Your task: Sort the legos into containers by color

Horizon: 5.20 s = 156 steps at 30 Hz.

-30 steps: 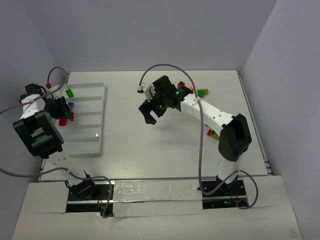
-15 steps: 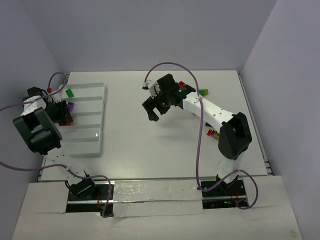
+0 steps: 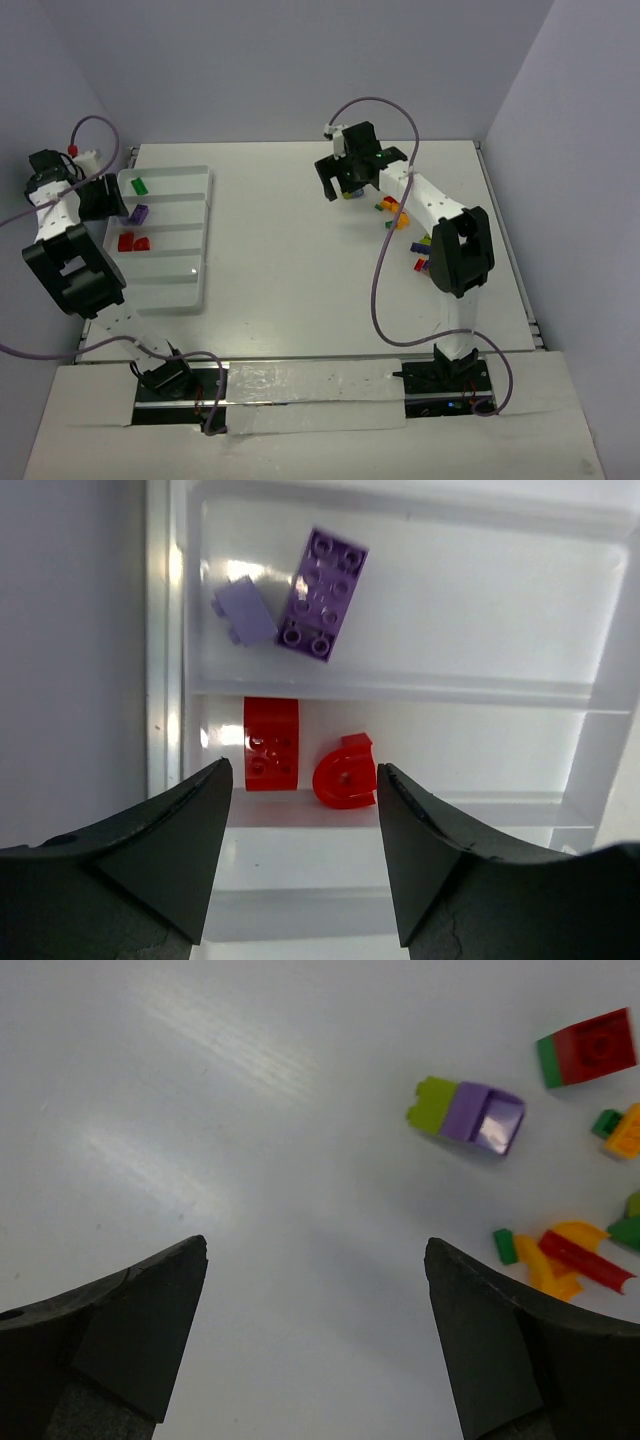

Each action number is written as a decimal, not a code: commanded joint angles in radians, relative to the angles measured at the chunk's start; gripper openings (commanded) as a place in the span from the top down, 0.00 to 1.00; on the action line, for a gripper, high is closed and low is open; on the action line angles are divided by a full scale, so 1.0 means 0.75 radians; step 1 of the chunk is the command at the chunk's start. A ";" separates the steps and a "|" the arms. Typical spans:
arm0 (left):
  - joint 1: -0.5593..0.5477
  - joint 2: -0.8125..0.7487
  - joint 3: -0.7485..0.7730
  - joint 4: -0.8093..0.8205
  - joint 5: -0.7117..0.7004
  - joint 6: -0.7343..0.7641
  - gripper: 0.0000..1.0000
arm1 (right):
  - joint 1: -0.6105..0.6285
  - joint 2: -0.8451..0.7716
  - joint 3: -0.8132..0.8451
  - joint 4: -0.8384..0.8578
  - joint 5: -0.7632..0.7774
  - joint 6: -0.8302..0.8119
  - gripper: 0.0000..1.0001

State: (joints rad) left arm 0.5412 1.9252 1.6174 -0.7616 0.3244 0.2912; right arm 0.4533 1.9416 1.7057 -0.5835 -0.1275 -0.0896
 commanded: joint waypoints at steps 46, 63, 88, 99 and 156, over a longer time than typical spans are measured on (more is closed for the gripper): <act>-0.314 -0.317 -0.058 0.148 0.173 -0.112 0.30 | -0.233 0.501 0.389 -0.234 -0.435 -0.624 0.03; -0.314 -0.325 -0.087 0.150 0.183 -0.114 0.29 | -0.204 0.516 0.458 -0.087 -0.138 -0.374 0.17; -0.313 -0.317 -0.074 0.134 0.225 -0.132 0.29 | -0.199 0.572 0.497 -0.182 -0.172 -0.415 0.41; -0.317 -0.320 -0.104 0.104 0.526 -0.216 0.12 | -0.197 0.428 0.389 -0.184 -0.320 -0.429 1.00; -1.012 -0.537 -0.706 0.864 1.355 -0.625 0.55 | 0.151 -0.042 0.204 -0.420 -1.347 -0.282 1.00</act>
State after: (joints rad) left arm -0.2106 1.5246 1.0911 -0.1682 1.2706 -0.1620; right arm 0.5579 1.9749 1.8271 -0.8821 -1.1071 -0.2861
